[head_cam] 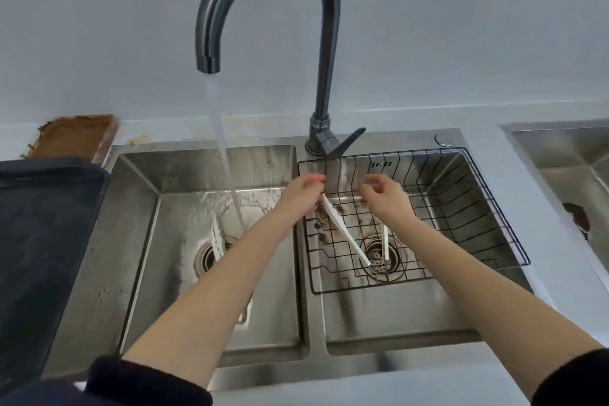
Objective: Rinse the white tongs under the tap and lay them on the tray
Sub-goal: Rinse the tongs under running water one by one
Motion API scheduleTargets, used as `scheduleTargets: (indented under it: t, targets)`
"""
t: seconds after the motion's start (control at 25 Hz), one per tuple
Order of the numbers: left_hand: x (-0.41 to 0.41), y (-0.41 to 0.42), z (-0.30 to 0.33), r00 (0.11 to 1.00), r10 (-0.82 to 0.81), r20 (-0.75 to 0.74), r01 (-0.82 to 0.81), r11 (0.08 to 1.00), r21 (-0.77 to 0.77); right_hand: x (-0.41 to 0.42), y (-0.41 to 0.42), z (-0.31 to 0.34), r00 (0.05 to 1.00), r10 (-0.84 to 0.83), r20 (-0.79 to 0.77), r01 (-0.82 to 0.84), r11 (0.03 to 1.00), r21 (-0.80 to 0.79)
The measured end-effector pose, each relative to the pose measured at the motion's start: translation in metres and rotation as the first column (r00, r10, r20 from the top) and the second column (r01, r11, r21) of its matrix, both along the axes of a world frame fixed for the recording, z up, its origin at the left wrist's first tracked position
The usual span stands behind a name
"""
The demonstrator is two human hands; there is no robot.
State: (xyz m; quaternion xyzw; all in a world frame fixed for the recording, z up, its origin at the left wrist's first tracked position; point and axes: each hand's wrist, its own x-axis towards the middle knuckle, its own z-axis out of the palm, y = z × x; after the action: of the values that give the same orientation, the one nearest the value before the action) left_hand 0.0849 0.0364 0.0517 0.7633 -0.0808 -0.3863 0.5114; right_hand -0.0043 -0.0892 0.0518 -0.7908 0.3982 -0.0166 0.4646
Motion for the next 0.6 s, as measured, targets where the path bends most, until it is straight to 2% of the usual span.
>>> scheduleTargets:
  t: [0.2,0.32,0.44,0.6]
  targets:
    - [-0.028,-0.032,-0.018,0.993,-0.119,0.001,0.117,0.973,0.201,-0.026,-0.032,-0.025,0.978,0.028,-0.209,-0.044,0.996,-0.072]
    - [-0.041,-0.043,-0.032,0.994,-0.109,-0.008,0.107,0.95,0.293,-0.032,-0.042,-0.04,0.951,0.076,-0.299,-0.102,0.992,-0.072]
    - [-0.047,-0.048,-0.047,0.993,-0.101,0.054,0.075,0.928,0.366,-0.03,-0.047,-0.059,0.929,0.135,-0.344,-0.165,0.985,-0.058]
    - [-0.048,-0.058,-0.058,0.993,-0.121,0.007,0.106,0.893,0.437,-0.027,-0.048,-0.081,0.906,0.155,-0.393,-0.196,0.978,-0.066]
